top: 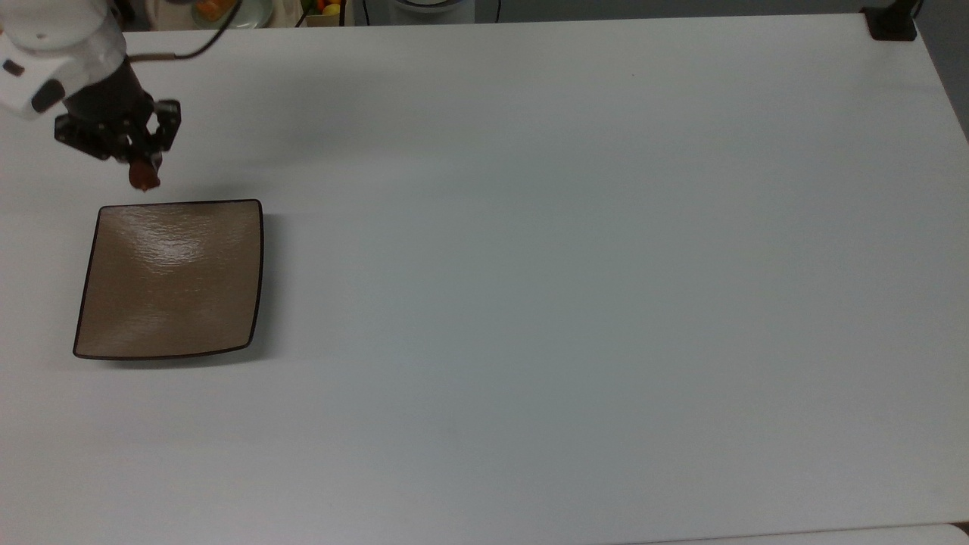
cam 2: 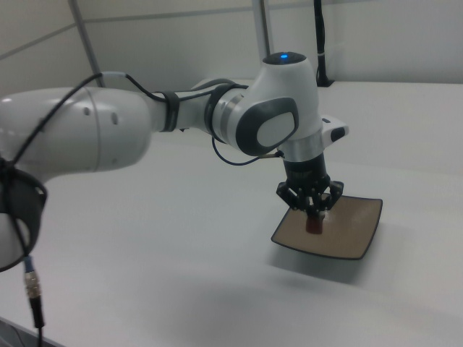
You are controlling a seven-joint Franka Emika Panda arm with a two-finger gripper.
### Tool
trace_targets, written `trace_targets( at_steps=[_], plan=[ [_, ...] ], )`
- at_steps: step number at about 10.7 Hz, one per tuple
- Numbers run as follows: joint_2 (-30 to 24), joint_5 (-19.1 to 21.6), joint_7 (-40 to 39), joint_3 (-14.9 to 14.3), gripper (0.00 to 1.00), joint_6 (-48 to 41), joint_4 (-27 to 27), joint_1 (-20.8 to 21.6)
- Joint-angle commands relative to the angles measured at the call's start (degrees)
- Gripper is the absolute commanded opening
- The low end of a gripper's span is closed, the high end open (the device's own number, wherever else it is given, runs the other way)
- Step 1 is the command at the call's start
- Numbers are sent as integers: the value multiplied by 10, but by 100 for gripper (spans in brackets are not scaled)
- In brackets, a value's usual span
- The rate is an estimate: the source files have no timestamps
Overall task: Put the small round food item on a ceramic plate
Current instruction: 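Lift the item and carry it over the brown square plate, then lower the item onto the plate center and open the gripper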
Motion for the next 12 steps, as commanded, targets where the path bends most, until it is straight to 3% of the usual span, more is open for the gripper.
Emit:
trace_targets(
  at_steps=[1,4,9,11,12],
  plan=[
    [59,18,60,0,10,93,34,13],
    [104,18,107,3,10,181,33,30],
    [130,20,110,3,16,196,30,36],
    [131,23,110,3,37,196,28,36],
    [130,24,110,3,63,196,24,36]
  ],
)
